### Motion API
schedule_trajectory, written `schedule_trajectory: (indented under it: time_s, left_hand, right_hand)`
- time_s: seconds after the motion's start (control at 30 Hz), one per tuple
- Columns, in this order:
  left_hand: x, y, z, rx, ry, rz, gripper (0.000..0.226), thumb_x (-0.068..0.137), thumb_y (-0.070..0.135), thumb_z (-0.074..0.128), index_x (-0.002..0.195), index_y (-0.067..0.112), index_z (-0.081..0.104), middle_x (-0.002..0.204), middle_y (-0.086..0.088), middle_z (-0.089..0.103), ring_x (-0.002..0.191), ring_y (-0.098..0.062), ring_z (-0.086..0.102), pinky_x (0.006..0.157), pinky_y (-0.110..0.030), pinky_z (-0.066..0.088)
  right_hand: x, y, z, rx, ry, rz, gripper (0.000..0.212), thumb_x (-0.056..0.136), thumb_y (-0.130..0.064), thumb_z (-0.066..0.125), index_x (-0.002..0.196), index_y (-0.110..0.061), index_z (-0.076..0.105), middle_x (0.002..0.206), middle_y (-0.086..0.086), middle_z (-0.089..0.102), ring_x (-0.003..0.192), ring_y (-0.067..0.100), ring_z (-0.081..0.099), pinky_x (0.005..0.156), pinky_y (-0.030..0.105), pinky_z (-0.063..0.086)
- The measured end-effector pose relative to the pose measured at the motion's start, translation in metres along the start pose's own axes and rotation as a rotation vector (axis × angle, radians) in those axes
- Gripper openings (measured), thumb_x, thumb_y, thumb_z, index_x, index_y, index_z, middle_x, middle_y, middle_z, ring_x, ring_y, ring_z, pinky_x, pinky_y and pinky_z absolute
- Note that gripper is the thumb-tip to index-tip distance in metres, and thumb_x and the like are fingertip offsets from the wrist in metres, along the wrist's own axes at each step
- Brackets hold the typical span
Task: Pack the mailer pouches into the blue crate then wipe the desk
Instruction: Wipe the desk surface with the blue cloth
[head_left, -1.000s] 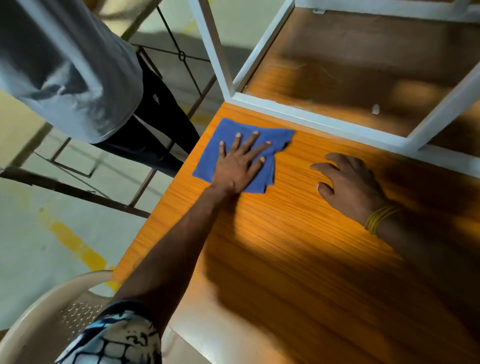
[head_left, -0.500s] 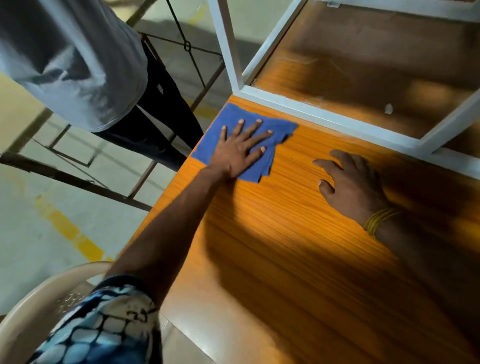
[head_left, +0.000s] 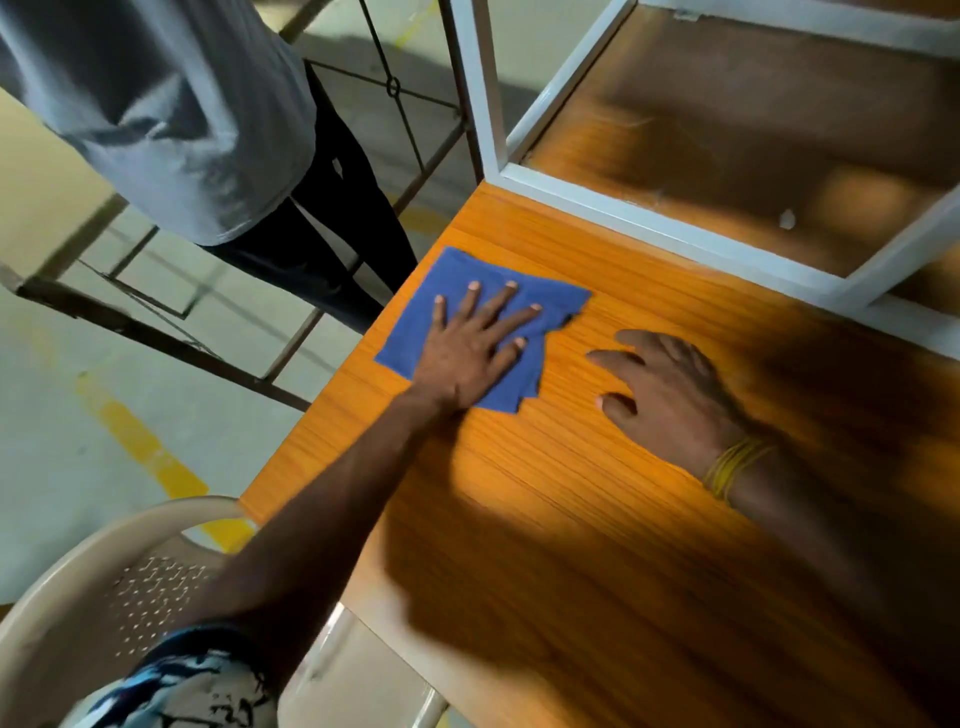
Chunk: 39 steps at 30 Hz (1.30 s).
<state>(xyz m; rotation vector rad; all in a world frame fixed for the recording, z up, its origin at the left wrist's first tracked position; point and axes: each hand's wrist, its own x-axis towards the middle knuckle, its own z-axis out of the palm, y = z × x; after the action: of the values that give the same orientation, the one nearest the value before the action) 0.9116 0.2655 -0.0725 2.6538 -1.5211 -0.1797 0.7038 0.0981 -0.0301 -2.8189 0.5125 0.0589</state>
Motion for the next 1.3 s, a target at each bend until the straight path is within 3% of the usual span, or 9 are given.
schedule_trajectory:
  time_s: [0.13,0.2,0.43,0.57,0.7,0.97,1.1,1.2,1.3]
  left_hand:
    - [0.026,-0.027,-0.012,-0.115,0.033,-0.444,0.051,0.102,0.059,0.02,0.152,0.052,0.015,0.166,0.013,0.004,0.153,-0.03,-0.002,0.116,-0.066,-0.003]
    - [0.039,-0.006,-0.013,-0.142,0.03,-0.516,0.052,0.103,0.057,0.021,0.153,0.05,0.013,0.166,0.01,0.002,0.152,-0.033,-0.004,0.115,-0.068,-0.006]
    - [-0.06,0.022,0.009,-0.02,0.012,0.052,0.05,0.103,0.057,0.019,0.153,0.051,0.014,0.166,0.015,0.003,0.153,-0.029,0.0,0.116,-0.066,0.0]
    - [-0.062,-0.029,-0.002,-0.062,0.03,-0.183,0.051,0.102,0.06,0.014,0.152,0.053,0.014,0.165,0.017,0.003,0.153,-0.027,0.0,0.116,-0.066,0.001]
    - [-0.024,-0.011,-0.007,-0.148,0.036,-0.486,0.051,0.103,0.058,0.019,0.153,0.052,0.011,0.166,0.012,0.001,0.153,-0.032,-0.004,0.116,-0.067,-0.006]
    - [-0.126,-0.001,0.008,-0.004,-0.007,-0.021,0.05,0.103,0.058,0.014,0.152,0.053,0.011,0.165,0.016,0.001,0.153,-0.029,0.0,0.117,-0.065,0.0]
    - [-0.129,-0.039,-0.001,-0.061,0.003,-0.318,0.051,0.101,0.061,0.013,0.152,0.055,0.01,0.166,0.016,0.001,0.153,-0.028,-0.002,0.116,-0.066,0.0]
    - [-0.095,-0.012,-0.006,-0.143,0.023,-0.541,0.052,0.103,0.059,0.017,0.153,0.052,0.008,0.166,0.011,-0.001,0.152,-0.033,-0.007,0.115,-0.067,-0.007]
    - [-0.095,0.019,0.0,-0.141,0.01,-0.439,0.052,0.104,0.057,0.02,0.154,0.05,0.009,0.166,0.01,0.0,0.152,-0.034,-0.007,0.113,-0.069,-0.007]
  right_hand:
    - [-0.006,-0.022,0.001,-0.001,-0.076,-0.082,0.058,0.089,-0.047,0.062,0.144,-0.035,0.046,0.152,0.0,0.037,0.137,0.029,0.035,0.11,0.047,0.031]
    - [-0.004,-0.027,0.005,-0.003,-0.119,-0.077,0.061,0.089,-0.049,0.061,0.146,-0.037,0.042,0.154,-0.001,0.033,0.138,0.028,0.032,0.111,0.045,0.031]
    - [-0.007,-0.022,0.014,-0.003,-0.093,-0.09,0.061,0.083,-0.046,0.07,0.139,-0.034,0.051,0.151,0.0,0.039,0.133,0.03,0.04,0.102,0.045,0.039]
    - [-0.002,-0.022,0.008,-0.017,-0.196,-0.088,0.064,0.092,-0.05,0.059,0.149,-0.038,0.034,0.161,-0.003,0.02,0.144,0.028,0.024,0.114,0.045,0.03]
    - [-0.003,-0.025,0.005,-0.02,-0.236,-0.082,0.065,0.092,-0.049,0.06,0.15,-0.037,0.033,0.161,-0.002,0.018,0.144,0.03,0.023,0.114,0.046,0.029]
    - [-0.005,-0.026,0.004,-0.026,-0.235,-0.072,0.066,0.088,-0.048,0.065,0.147,-0.034,0.038,0.16,0.001,0.025,0.141,0.031,0.029,0.111,0.047,0.035]
    - [-0.004,-0.03,0.002,-0.047,-0.266,-0.067,0.071,0.088,-0.055,0.062,0.15,-0.036,0.033,0.162,0.0,0.019,0.143,0.033,0.026,0.111,0.049,0.035]
    - [-0.005,-0.044,0.002,-0.073,-0.303,-0.016,0.079,0.085,-0.064,0.06,0.151,-0.032,0.032,0.161,0.003,0.02,0.142,0.034,0.028,0.111,0.048,0.034]
    - [-0.024,-0.069,0.007,-0.093,-0.235,-0.12,0.071,0.085,-0.056,0.064,0.146,-0.029,0.043,0.156,0.005,0.033,0.136,0.032,0.037,0.108,0.045,0.036]
